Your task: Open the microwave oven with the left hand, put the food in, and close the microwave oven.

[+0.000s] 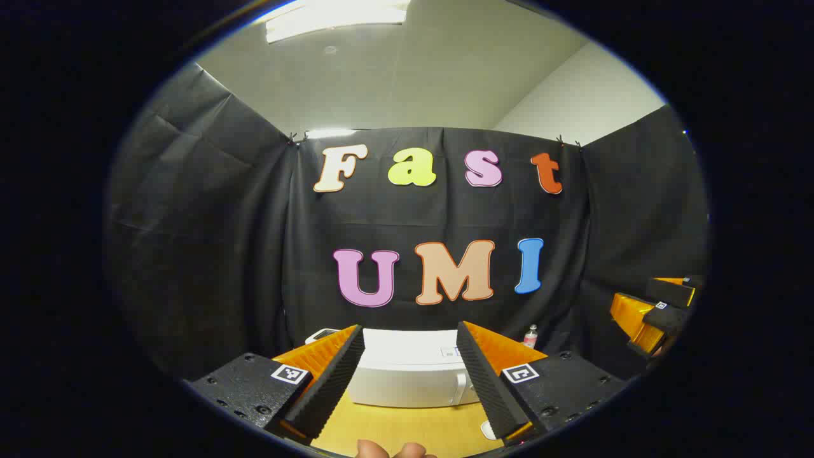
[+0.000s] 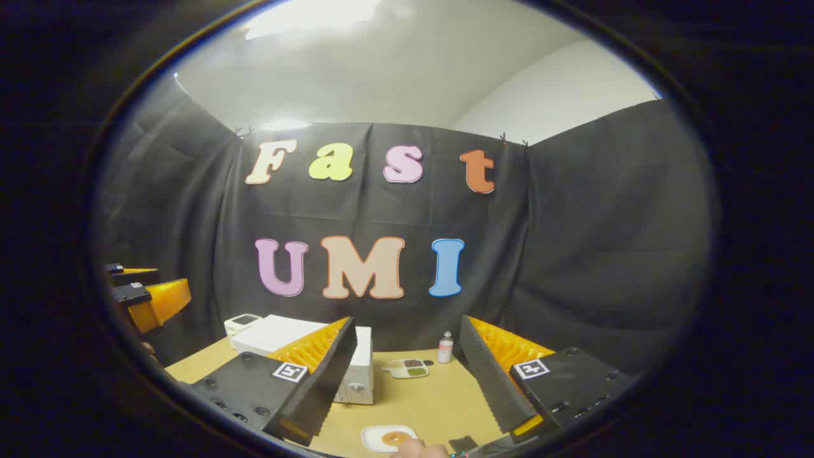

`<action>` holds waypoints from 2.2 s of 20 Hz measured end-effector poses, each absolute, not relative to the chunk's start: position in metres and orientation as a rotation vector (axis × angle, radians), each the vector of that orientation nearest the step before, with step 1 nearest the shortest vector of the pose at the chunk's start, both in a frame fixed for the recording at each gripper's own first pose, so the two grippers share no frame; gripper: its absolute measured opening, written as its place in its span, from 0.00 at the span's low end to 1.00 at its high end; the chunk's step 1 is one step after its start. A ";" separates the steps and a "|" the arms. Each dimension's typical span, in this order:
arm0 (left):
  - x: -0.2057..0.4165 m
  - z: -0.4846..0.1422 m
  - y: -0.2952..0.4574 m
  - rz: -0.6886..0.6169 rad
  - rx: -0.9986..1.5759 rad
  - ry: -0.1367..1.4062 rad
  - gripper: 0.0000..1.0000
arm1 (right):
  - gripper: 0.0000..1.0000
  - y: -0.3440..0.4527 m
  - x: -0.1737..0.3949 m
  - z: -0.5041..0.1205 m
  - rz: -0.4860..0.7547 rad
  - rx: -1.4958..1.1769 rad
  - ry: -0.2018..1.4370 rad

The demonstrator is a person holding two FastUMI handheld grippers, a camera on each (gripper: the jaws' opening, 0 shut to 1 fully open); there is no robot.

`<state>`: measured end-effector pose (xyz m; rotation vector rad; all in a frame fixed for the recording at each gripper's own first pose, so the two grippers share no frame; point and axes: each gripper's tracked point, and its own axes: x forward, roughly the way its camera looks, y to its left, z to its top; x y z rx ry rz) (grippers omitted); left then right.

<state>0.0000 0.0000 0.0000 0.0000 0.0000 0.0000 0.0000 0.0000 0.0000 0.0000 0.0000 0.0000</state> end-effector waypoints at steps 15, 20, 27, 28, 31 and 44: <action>0.004 0.008 -0.005 0.037 0.061 -0.028 0.95 | 0.96 -0.016 0.021 -0.010 0.046 0.046 0.012; 0.004 0.006 -0.006 0.041 0.066 -0.025 0.95 | 0.96 -0.013 0.023 -0.006 0.060 0.041 0.002; 0.009 -0.003 -0.010 0.033 0.063 -0.011 0.95 | 0.96 -0.015 0.025 -0.008 0.063 0.043 0.005; 0.010 -0.005 -0.010 0.035 0.063 -0.009 0.95 | 0.96 -0.015 0.025 -0.007 0.063 0.045 0.003; 0.015 -0.020 -0.009 0.040 0.062 0.014 0.95 | 0.96 -0.019 0.024 -0.009 0.055 0.047 0.007; 0.067 -0.152 -0.033 -0.026 0.051 0.172 0.94 | 0.96 -0.046 0.006 -0.001 0.002 -0.016 -0.005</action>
